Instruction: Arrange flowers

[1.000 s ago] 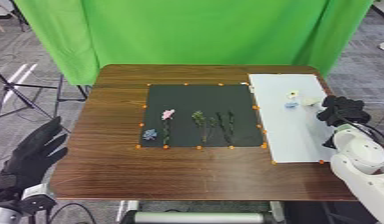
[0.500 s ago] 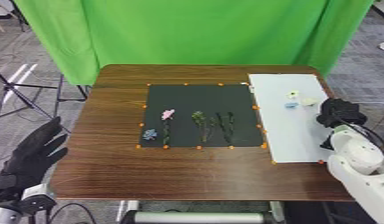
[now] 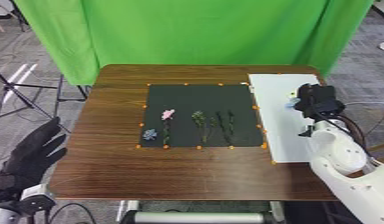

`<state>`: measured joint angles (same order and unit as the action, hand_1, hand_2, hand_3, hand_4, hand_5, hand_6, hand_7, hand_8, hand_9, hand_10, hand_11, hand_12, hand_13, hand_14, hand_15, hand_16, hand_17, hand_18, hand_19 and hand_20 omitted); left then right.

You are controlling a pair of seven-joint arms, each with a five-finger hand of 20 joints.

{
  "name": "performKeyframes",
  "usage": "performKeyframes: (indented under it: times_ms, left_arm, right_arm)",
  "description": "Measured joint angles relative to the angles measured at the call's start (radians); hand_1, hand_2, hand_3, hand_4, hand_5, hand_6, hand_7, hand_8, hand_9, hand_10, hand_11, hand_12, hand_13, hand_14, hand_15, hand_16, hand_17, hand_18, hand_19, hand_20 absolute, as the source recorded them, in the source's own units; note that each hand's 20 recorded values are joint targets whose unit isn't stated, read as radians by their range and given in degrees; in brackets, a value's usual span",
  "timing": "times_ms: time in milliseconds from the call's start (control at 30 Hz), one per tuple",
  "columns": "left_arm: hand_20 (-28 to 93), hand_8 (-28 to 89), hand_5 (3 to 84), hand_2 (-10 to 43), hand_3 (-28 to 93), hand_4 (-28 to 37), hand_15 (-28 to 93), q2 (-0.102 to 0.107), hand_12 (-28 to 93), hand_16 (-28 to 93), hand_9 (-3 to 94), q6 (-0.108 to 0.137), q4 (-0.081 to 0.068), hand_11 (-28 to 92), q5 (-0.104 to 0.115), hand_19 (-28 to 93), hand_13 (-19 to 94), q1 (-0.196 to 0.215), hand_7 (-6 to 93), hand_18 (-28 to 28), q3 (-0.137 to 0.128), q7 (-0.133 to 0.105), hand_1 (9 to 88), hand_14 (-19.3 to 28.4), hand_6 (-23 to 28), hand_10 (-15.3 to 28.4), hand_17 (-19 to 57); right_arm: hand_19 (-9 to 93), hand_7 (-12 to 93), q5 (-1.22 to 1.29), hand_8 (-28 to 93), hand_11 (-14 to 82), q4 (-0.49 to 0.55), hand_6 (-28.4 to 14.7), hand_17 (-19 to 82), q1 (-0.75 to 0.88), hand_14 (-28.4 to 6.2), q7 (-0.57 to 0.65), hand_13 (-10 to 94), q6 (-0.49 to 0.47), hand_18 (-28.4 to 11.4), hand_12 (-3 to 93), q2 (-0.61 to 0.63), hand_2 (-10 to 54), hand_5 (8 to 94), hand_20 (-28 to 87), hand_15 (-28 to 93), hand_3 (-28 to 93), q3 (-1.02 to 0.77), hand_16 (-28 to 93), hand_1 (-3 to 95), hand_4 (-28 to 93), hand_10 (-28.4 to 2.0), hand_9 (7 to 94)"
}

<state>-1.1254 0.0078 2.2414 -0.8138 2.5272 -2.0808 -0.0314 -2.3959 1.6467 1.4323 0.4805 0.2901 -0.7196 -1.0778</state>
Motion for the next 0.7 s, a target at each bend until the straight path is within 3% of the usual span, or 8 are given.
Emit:
performKeyframes:
  times_ms: [433,700]
  left_arm:
    - [10,-9,21.0,-2.6,69,-26.7,13,0.006,22,9,15.4,0.0,-0.001,9,0.001,33,11,-0.012,17.8,16.7,0.011,0.007,24.5,10.7,0.5,7.9,-12.3]
    - [10,-9,21.1,-2.8,69,-26.8,13,0.011,22,9,15.4,0.001,-0.001,9,0.001,33,11,-0.01,17.8,16.7,0.012,0.007,24.4,10.7,0.6,7.9,-12.3]
  right_arm:
    - [75,49,-0.037,-5,18.0,-0.04,3.3,24,-0.365,-2.1,-0.116,77,-0.017,-18.3,50.7,-0.251,-9.5,71.6,50,54,85,0.352,38,46.3,-25,-5.5,87.4]
    - [74,49,-0.068,-5,17.8,-0.065,3.3,24,-0.455,-2.0,-0.194,76,-0.134,-18.2,50.6,-0.331,-9.5,70.9,50,54,85,0.448,38,46.5,-25,-5.5,87.0]
